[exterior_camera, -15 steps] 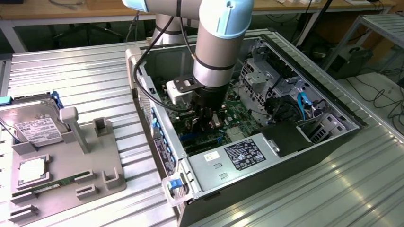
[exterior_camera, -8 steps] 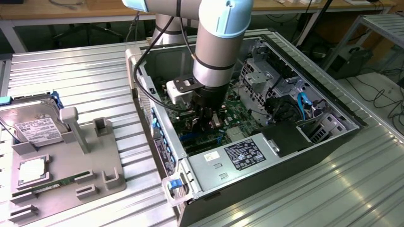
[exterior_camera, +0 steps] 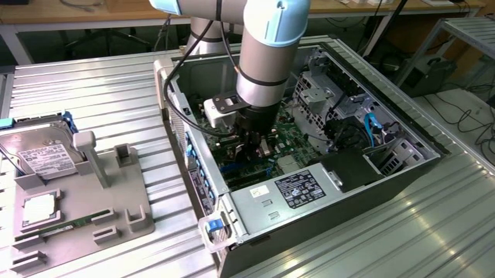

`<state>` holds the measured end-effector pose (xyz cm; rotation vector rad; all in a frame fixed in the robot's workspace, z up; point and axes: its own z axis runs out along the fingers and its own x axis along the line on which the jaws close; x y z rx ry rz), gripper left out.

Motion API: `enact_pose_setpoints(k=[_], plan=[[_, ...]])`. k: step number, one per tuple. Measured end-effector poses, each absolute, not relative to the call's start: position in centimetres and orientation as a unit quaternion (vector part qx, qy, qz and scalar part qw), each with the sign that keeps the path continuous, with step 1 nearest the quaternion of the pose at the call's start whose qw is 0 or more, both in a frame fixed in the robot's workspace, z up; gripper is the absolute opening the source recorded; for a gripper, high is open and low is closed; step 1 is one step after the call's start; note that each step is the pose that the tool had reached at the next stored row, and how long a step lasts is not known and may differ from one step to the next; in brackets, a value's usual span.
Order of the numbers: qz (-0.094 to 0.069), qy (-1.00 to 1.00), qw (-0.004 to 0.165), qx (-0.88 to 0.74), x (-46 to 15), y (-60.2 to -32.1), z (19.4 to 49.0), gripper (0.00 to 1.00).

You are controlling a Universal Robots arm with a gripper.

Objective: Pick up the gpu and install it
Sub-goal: 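Press down on the gpu until it lock into place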

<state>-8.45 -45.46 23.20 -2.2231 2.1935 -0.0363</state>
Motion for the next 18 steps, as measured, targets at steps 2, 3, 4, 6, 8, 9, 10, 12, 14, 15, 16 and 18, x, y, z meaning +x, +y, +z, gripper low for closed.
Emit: enact_pose_setpoints(k=[2,3,4,6,8,9,10,12,14,15,16,18], plan=[[-0.012,0.702,0.009,-0.712,-8.45,-45.48,23.20,0.28],[-0.012,0.702,0.009,-0.712,-8.45,-45.54,23.20,0.28],[-0.012,0.702,0.009,-0.712,-8.45,-45.58,23.20,0.28],[-0.012,0.703,0.009,-0.712,-8.45,-45.59,23.21,0.28],[-0.012,0.703,0.009,-0.711,-8.45,-45.59,23.20,0.28],[-0.012,0.703,0.009,-0.711,-8.45,-45.60,23.21,0.28],[-0.012,0.703,0.009,-0.711,-8.45,-45.60,23.25,0.28],[-0.012,0.703,0.009,-0.711,-8.53,-45.60,23.43,0.28],[-0.012,0.703,0.010,-0.711,-8.56,-45.60,23.46,0.28],[-0.012,0.703,0.010,-0.711,-8.56,-45.60,23.45,0.28],[-0.012,0.703,0.010,-0.711,-8.56,-45.60,23.46,0.28],[-0.012,0.705,0.010,-0.709,-8.57,-45.60,23.46,0.28]])
